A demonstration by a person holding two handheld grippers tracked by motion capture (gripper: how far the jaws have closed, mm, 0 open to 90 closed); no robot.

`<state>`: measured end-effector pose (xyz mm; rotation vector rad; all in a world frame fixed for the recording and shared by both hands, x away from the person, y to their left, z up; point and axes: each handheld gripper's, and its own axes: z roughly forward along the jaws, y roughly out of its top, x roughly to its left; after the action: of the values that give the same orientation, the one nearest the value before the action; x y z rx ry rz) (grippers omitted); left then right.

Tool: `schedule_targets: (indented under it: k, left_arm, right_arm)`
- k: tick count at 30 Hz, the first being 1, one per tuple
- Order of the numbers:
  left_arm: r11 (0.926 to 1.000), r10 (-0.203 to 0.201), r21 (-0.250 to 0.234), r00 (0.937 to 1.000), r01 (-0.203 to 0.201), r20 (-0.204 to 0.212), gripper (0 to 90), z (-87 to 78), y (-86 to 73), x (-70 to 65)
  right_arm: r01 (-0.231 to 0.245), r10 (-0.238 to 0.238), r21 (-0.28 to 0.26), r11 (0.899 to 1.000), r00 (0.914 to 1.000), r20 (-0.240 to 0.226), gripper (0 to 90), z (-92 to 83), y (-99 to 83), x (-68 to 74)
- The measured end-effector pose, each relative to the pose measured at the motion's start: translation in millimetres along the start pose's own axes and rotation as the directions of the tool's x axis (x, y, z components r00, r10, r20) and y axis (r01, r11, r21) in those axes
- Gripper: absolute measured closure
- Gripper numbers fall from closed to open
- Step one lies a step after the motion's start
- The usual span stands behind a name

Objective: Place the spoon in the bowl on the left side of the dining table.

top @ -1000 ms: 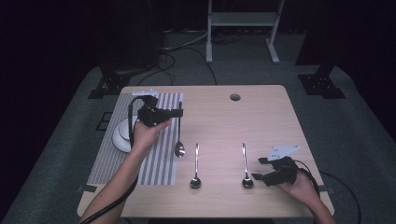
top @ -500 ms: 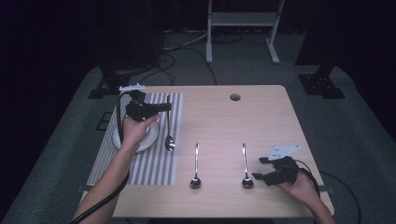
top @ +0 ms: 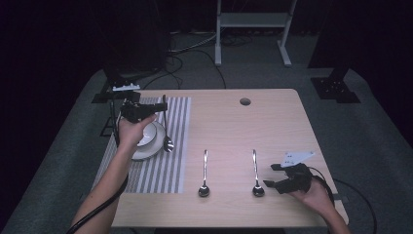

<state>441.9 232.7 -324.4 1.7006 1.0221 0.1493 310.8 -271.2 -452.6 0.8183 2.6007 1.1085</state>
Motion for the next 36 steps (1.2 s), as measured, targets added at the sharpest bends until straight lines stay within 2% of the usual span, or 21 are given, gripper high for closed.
schedule_targets:
  k: [10, 15, 23, 36]
  left_arm:
    - [0.9990, -0.032, -0.033, 0.9985, 0.030, -0.044, 89.3, -13.6, 4.5, 15.9]
    - [0.9986, -0.034, -0.043, 0.9971, 0.031, -0.068, 89.3, -18.4, 6.0, 22.2]
    - [0.9964, -0.059, -0.067, 0.9931, 0.052, -0.101, 89.3, -24.6, 7.6, 31.5]
    - [0.9949, -0.071, -0.082, 0.9860, 0.059, -0.151, 89.3, -34.9, 10.6, 44.1]
  right_arm:
    - [0.000, 0.000, -0.006, 1.000, 1.0000, 0.003, 29.3, -1.2, 0.1, -1.1]
    - [-0.003, 0.003, -0.010, 1.000, 1.0000, 0.005, 29.2, -2.1, 0.0, -1.6]
    - [-0.007, 0.007, -0.013, 1.000, 1.0000, 0.006, 29.1, -3.4, -0.1, -3.0]
    - [-0.008, 0.008, -0.017, 1.000, 0.9999, 0.008, 29.1, -4.6, -0.2, -3.7]
